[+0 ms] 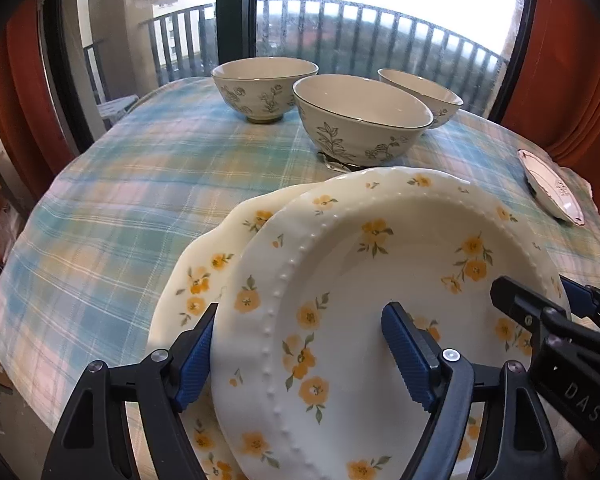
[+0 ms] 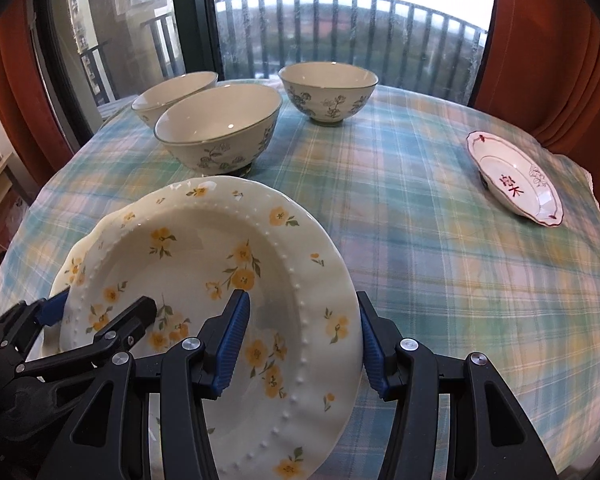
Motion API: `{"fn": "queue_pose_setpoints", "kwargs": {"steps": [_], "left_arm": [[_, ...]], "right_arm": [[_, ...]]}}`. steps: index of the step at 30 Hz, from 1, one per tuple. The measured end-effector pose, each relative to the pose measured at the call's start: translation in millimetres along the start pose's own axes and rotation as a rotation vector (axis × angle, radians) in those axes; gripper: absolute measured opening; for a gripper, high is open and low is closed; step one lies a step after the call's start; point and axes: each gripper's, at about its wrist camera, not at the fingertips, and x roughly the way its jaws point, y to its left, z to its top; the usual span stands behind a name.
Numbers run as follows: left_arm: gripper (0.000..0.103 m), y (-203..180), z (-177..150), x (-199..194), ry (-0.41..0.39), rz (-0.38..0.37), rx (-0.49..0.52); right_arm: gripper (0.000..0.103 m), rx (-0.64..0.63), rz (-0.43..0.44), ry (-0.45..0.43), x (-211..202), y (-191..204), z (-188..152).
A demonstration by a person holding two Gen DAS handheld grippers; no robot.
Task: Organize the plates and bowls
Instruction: 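Carry the beaded-rim dish over the large plate and lower it on top, then open the right gripper and release the dish onto the stack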
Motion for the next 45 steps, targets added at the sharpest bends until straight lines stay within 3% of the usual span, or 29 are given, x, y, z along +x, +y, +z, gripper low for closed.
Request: {"fn": "queue_pose_setpoints", "kwargs": {"steps": [9,18,25,30,32,45], "left_arm": [[0.082,-2,2,4,0.025,0.042,0.022],[0.082,-19,-3,-3,-0.025,0.175,0.120],[0.086,-10,0,-14,-0.051,0.147,0.056],[0.088,-9,0,-19,-0.073,0.144,0.056],[0.088,-8,0,-19,-0.071,0.139,0.059],[0.088,5,-3,-23,-0.080,0.098,0.030]], "right_arm": [[0.055,0.005,0.003,0.002,0,1,-3],[0.055,-0.011,0.029,-0.009,-4,0,-10],[0.055,-0.036,0.042,-0.071,-17,-3,-12],[0.039,-0.051,0.020,-0.078,-14,-2,-12],[0.036,-0.053,0.014,-0.077,-13,0,-12],[0.037,-0.087,-0.025,-0.041,-3,22,-15]]}}
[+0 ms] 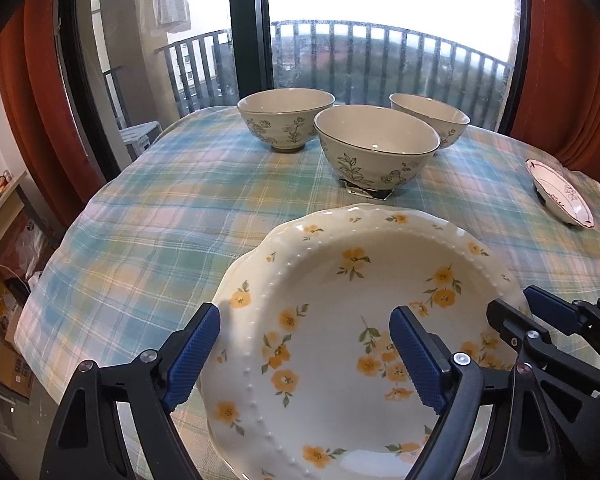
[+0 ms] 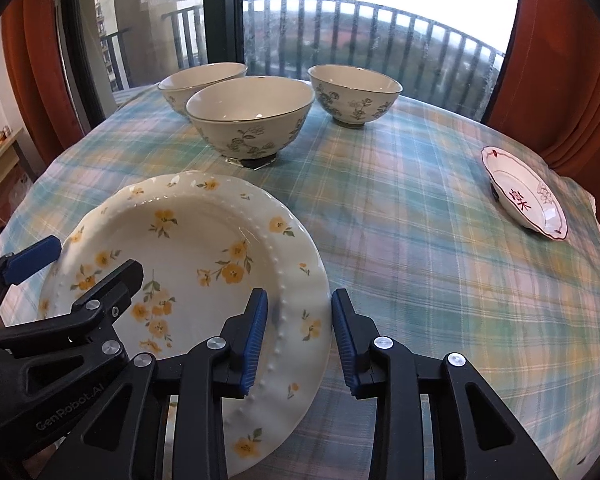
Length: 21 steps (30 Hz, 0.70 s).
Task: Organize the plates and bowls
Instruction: 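Open the right gripper and release the dish onto the stack, then move the right gripper to the red-rimmed white dish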
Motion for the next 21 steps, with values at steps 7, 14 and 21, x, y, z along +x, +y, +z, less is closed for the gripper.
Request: {"fn": "queue_pose_setpoints", "kwargs": {"steps": [7,14,21], "left_arm": [[0.088,0,-3,-2,-0.002,-0.004,0.006],[0.088,-3,-5,-13,-0.012,0.021,-0.015],[0.090,-9,4,-27,-0.046,0.028,-0.055]], "right_arm": [[0.037,0.028,0.009,0.004,0,-3,1],[0.051,0.024,0.019,-0.044,-11,-9,3],[0.076,0.055,-0.004,-0.129,-34,-33,2]]}}
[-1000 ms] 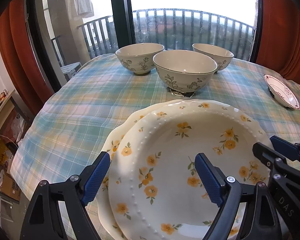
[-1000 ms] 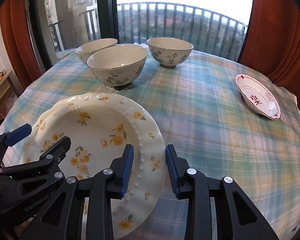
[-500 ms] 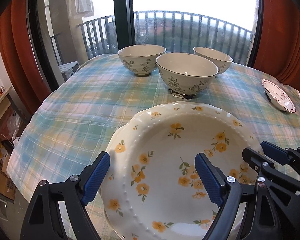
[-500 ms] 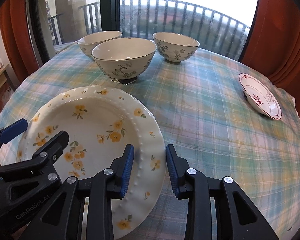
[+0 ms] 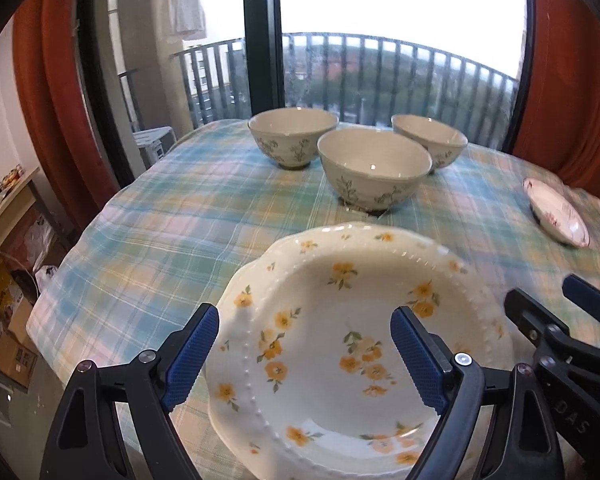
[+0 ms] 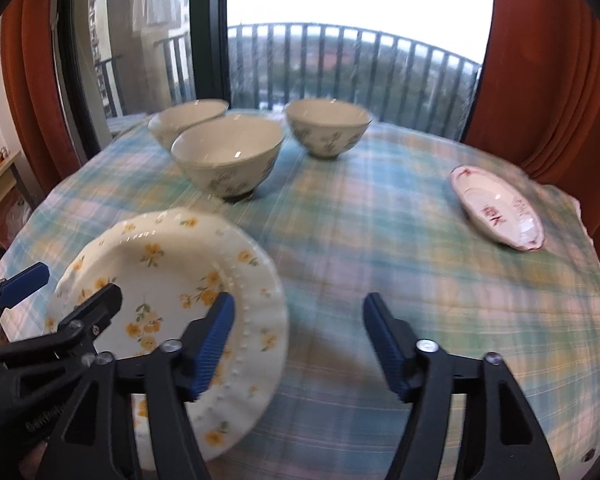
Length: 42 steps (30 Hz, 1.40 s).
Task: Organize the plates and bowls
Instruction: 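Move the right gripper to the red-rimmed white dish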
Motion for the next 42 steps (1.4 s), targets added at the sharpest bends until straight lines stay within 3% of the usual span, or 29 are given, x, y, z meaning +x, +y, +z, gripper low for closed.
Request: {"fn": "queue_pose_setpoints", "kwargs": {"steps": [11,24,38,42], "left_arm": [[0.095,-52,13,-19,-0.077,-0.002,0.065],[0.097,-127,38,-16,-0.113,-0.040,0.134],[0.097,-198,69,5,-0.136,-0.064,0.190],[0.097,-215,83,10,-0.150,-0.071,0.202]], "right_arm": [[0.077,0.070,-0.005,-0.091,-26,-55,4],[0.080,0.129,-0.076,-0.163,-37,-128,18],[0.085,0.176,-0.111,-0.191,-21,-201,41],[0.085,0.195,-0.087,-0.197,-13,-221,58]]}}
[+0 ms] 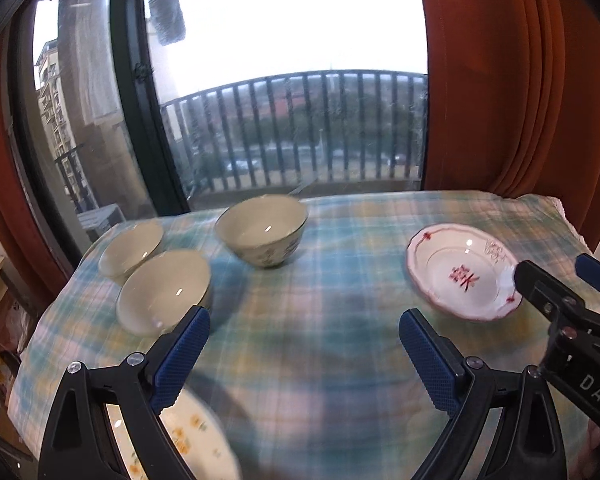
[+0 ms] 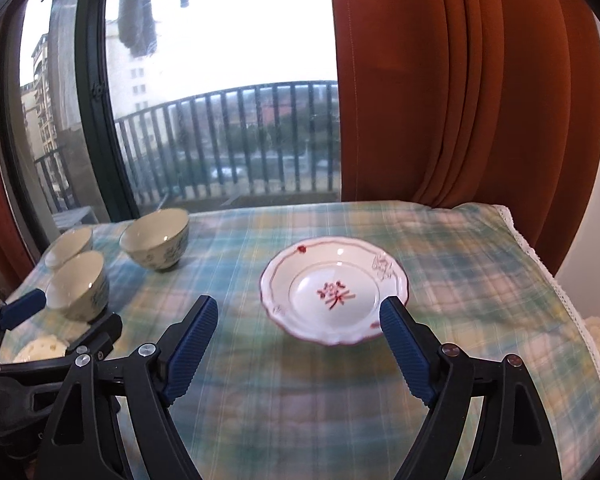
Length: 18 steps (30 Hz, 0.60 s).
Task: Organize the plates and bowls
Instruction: 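Move the right gripper to the red-rimmed white dish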
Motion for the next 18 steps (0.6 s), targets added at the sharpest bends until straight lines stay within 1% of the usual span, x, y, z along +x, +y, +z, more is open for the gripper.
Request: {"fn": "queue_pose_setpoints", "kwargs": {"steps": [4,6,8,11,14,16,18], "left_arm": [[0.097,-16,15,8,-0.034,0.020,0.023],[0.097,-24,23,15,-0.030,0.009,0.020],[0.097,-31,30,24,-0.019,-0.006,0.013],[0.097,-45,41,42,0.021,-0.036,0.003],[0.097,-57,52,57,0.033,-0.046,-0.004],[0.097,-69,56,68,0.036,-0.053,0.010],[0.096,-82,56,82,0.048,-0.054,0.038]], "right_arm": [[0.086,-0.018,-0.005,-0.008,13,-10,17],[0.086,-0.022,-0.016,-0.010,20,-16,25],[0.086,-0.016,-0.012,0.000,30,-24,32],[0.086,-0.012,-0.013,0.023,46,-36,40],[0.086,0.011,-0.021,0.045,64,-51,48],[0.086,0.041,-0.020,0.062,75,-63,50],[0.086,0.071,0.000,0.068,87,-77,46]]}}
